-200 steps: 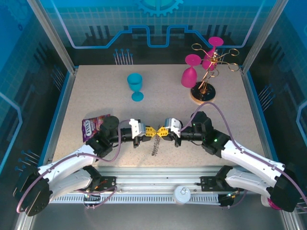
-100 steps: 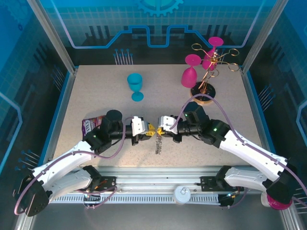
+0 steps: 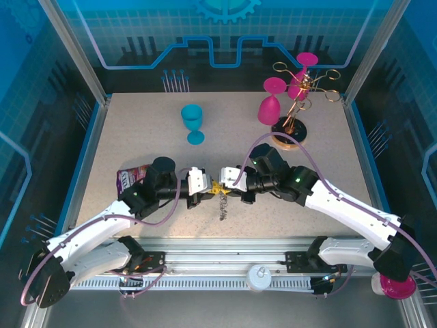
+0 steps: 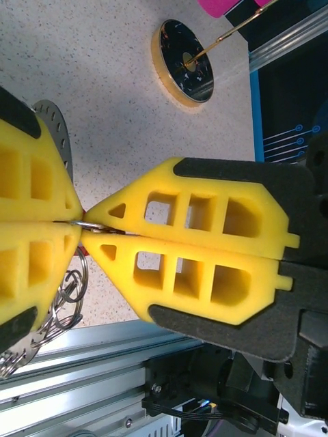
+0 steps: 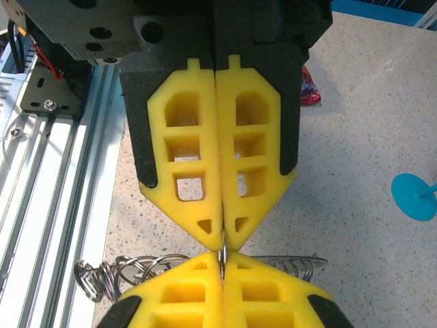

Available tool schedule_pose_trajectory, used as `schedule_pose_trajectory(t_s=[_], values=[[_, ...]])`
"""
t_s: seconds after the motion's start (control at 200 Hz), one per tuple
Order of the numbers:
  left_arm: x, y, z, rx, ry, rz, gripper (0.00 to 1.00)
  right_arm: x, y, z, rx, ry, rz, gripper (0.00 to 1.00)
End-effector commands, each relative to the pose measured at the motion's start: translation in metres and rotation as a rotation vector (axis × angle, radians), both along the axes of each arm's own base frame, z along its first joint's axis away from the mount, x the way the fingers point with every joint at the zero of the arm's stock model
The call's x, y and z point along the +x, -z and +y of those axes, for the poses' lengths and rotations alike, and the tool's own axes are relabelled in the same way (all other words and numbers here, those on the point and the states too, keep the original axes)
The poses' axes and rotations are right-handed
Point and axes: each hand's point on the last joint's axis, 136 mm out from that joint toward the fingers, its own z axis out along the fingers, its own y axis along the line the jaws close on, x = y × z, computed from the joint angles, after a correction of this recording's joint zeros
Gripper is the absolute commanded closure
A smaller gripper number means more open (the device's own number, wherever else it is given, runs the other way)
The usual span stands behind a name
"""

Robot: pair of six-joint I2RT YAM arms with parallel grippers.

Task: Put the keys on the keyring

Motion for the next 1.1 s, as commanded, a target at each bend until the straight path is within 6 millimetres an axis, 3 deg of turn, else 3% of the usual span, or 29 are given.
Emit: schedule_pose_trajectory(t_s=[0.0, 0.04, 0.12, 0.26, 0.64, 0.766, 1.096], values=[[-0.005, -0.020, -0.004, -0.052, 0.038, -0.056, 1.00, 0.000, -0.036, 0.005, 0.158, 0.017, -0.034, 0.80], [-0.006, -0.022, -0.004, -0.070, 0.041, -0.067, 1.00, 0.004, -0.033, -0.003, 0.185, 0.055, -0.015, 0.72], [-0.008, -0.026, -0.004, -0.123, 0.040, -0.078, 1.00, 0.008, -0.024, -0.016, 0.238, 0.105, 0.046, 0.66], [-0.008, -0.028, -0.005, -0.176, 0.036, -0.065, 1.00, 0.001, -0.015, -0.021, 0.299, 0.116, 0.103, 0.65], [-0.009, -0.026, -0.005, -0.203, 0.028, -0.043, 1.00, -0.002, -0.012, -0.009, 0.365, 0.072, 0.159, 0.64], [-0.009, -0.027, -0.006, -0.214, 0.034, -0.040, 1.00, -0.001, -0.013, -0.007, 0.371, 0.071, 0.160, 0.70], [-0.010, -0.031, -0.007, -0.235, 0.037, -0.037, 1.00, -0.001, -0.015, -0.002, 0.379, 0.038, 0.158, 1.00]])
